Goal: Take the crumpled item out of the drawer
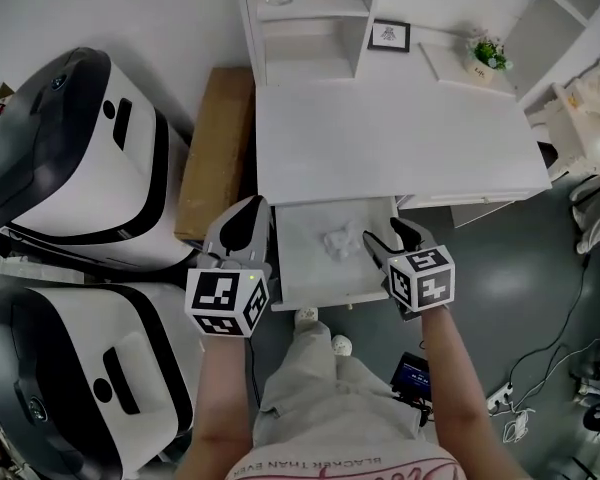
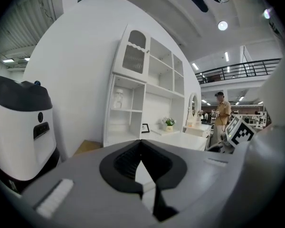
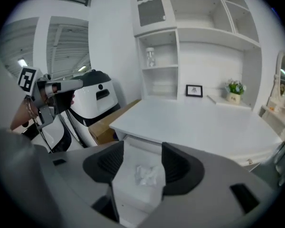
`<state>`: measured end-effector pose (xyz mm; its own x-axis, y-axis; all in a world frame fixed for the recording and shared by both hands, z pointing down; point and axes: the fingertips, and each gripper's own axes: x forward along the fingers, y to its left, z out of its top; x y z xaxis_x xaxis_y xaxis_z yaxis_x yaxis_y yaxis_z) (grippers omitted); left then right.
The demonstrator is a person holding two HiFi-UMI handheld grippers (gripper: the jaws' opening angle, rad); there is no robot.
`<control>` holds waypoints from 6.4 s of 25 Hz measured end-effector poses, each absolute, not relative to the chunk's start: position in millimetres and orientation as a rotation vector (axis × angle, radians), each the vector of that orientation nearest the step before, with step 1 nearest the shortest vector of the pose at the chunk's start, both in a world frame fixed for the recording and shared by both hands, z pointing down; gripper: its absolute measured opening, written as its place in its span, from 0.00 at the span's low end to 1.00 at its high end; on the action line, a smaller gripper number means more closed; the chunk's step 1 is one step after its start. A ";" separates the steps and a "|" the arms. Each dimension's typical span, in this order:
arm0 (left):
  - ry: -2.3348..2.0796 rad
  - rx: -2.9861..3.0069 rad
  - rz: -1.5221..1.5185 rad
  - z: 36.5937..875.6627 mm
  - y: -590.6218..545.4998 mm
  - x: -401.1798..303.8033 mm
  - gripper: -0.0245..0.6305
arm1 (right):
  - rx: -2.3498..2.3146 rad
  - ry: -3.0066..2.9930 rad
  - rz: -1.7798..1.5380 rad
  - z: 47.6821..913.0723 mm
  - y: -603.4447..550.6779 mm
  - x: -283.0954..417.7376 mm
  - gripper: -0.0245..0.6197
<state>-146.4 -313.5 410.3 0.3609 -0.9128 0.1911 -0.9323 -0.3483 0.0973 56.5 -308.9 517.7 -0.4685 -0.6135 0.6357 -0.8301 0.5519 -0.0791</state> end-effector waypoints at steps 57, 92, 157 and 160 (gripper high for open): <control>-1.575 2.273 0.449 534.5 -344.8 -165.9 0.05 | 0.921 -1.782 0.922 799.3 -334.4 67.0 0.10; -1.638 2.383 0.161 415.9 -343.2 -133.3 0.05 | 1.030 -2.071 0.722 601.1 -336.9 89.4 0.06; -1.928 2.778 -0.264 180.4 -324.5 -130.5 0.05 | 1.536 -2.677 -0.081 193.3 -324.5 67.5 0.05; -1.937 2.774 -0.263 179.9 -324.6 -132.7 0.05 | 1.537 -2.683 -0.086 192.0 -324.8 66.5 0.05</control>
